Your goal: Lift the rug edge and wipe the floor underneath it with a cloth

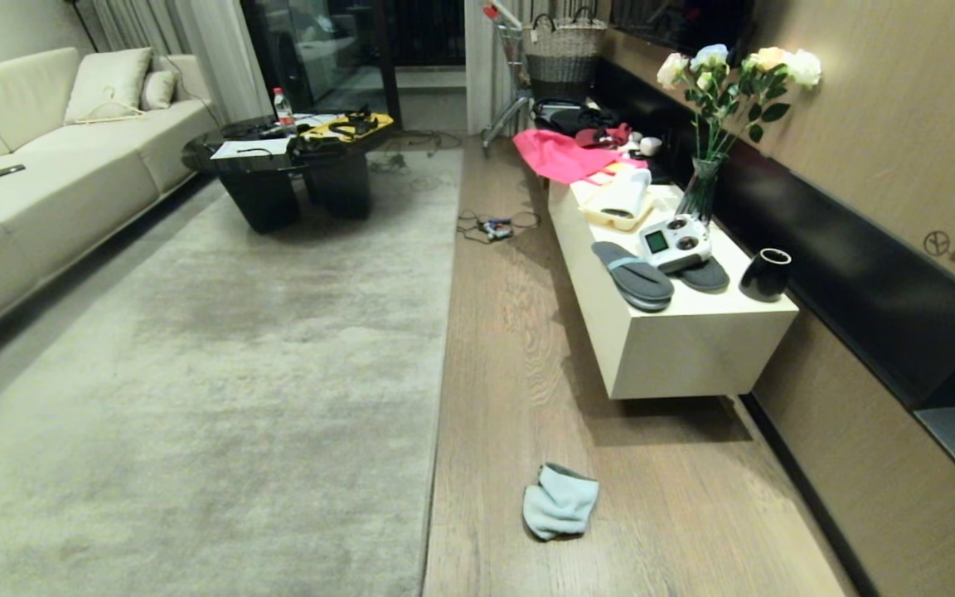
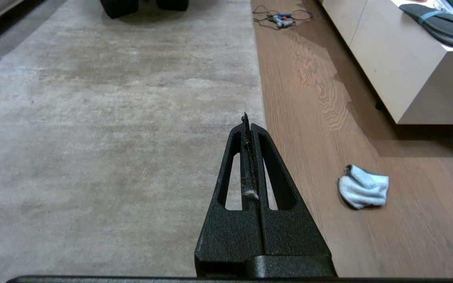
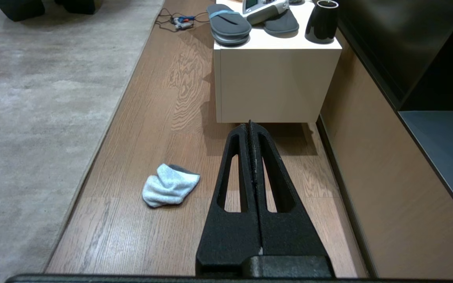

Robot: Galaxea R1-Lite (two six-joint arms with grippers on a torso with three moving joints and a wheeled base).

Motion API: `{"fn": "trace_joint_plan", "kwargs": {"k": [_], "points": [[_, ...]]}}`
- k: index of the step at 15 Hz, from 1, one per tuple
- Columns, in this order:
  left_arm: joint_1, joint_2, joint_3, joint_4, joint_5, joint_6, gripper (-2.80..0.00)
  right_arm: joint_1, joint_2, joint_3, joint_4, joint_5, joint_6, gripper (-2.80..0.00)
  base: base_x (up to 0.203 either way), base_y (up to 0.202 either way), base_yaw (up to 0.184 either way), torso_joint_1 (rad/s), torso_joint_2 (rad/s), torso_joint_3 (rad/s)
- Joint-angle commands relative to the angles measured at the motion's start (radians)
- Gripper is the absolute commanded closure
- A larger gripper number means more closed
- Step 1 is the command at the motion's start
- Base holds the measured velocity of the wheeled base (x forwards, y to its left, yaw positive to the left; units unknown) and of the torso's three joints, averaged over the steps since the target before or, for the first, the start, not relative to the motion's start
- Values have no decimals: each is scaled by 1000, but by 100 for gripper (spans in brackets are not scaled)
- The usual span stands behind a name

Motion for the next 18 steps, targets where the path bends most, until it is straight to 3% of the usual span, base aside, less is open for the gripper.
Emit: {"fn": "trace_joint_plan", "kwargs": {"k": [1, 18], "points": [[0, 1, 0, 0, -1, 0, 0, 0, 2, 0, -1, 0, 0, 0, 0, 0, 0, 2, 7, 33], [-1, 1, 0, 0, -1, 0, 0, 1, 2, 0, -1, 0, 0, 0, 0, 0, 0, 0, 0, 0]]}}
